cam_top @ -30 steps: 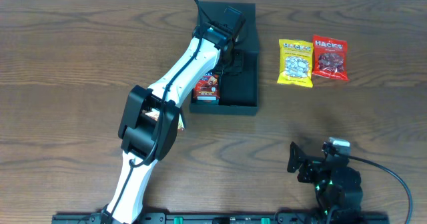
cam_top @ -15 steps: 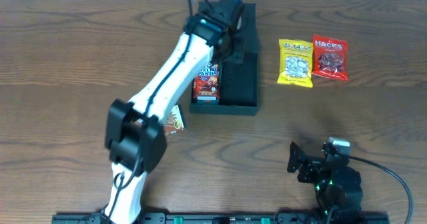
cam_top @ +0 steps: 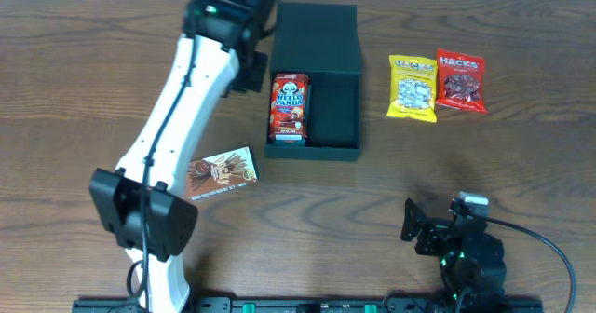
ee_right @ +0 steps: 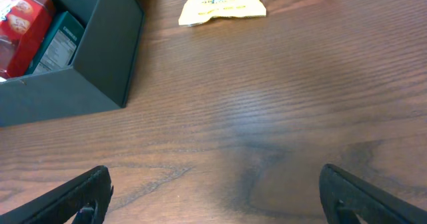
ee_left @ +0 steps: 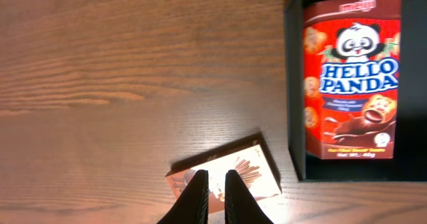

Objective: Pack container
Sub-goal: 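Lower the left gripper onto the Pocky box and grasp it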

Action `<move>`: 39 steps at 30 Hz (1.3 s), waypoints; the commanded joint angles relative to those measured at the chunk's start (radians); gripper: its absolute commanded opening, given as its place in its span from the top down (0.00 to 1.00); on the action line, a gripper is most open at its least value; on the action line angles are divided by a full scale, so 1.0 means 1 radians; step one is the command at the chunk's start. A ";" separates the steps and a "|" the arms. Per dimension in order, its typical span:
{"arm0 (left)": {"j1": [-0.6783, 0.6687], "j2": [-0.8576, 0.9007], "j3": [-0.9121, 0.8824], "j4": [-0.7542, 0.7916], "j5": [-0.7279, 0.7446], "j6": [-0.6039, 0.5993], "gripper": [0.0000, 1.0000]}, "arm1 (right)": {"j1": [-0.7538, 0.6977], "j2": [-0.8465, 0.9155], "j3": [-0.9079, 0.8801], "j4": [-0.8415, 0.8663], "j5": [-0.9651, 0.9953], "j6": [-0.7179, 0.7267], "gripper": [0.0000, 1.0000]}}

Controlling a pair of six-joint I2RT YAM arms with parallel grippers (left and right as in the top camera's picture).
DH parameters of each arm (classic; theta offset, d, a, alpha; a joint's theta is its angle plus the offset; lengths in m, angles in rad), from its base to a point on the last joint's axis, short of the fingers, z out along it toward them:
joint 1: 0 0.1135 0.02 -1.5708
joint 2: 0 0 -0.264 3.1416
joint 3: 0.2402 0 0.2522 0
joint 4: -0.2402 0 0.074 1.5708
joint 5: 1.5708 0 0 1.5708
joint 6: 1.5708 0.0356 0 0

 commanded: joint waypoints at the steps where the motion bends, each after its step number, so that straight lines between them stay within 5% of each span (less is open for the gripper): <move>1: 0.041 -0.080 -0.011 -0.005 0.089 0.060 0.89 | 0.005 -0.005 -0.010 -0.002 0.003 0.007 0.01; 6: 0.111 -0.266 -0.256 0.129 0.093 0.158 0.85 | 0.005 -0.005 -0.010 -0.002 0.003 0.006 0.01; 9: 0.126 -0.359 -0.460 0.242 0.136 0.353 0.78 | 0.005 -0.005 -0.010 -0.002 0.003 0.007 0.01; 12: 0.132 -0.395 -0.598 0.304 0.199 0.518 0.53 | 0.005 -0.005 -0.010 -0.002 0.003 0.007 0.01; 14: 0.138 -0.391 -0.679 0.351 0.242 0.587 0.21 | 0.005 -0.005 -0.010 -0.002 0.003 0.007 0.01; 16: 0.138 -0.387 -0.736 0.396 0.244 0.613 0.12 | 0.005 -0.005 -0.010 -0.002 0.003 0.007 0.01; 20: 0.138 -0.382 -0.825 0.433 0.245 0.717 0.03 | 0.005 -0.005 -0.010 -0.002 0.003 0.007 0.01; 25: 0.140 -0.377 -0.906 0.434 0.245 0.898 0.05 | 0.005 -0.005 -0.010 -0.002 0.003 0.007 0.01; 39: 0.163 -0.232 -0.937 0.464 0.346 0.945 0.00 | 0.005 -0.005 -0.010 -0.002 0.003 0.006 0.01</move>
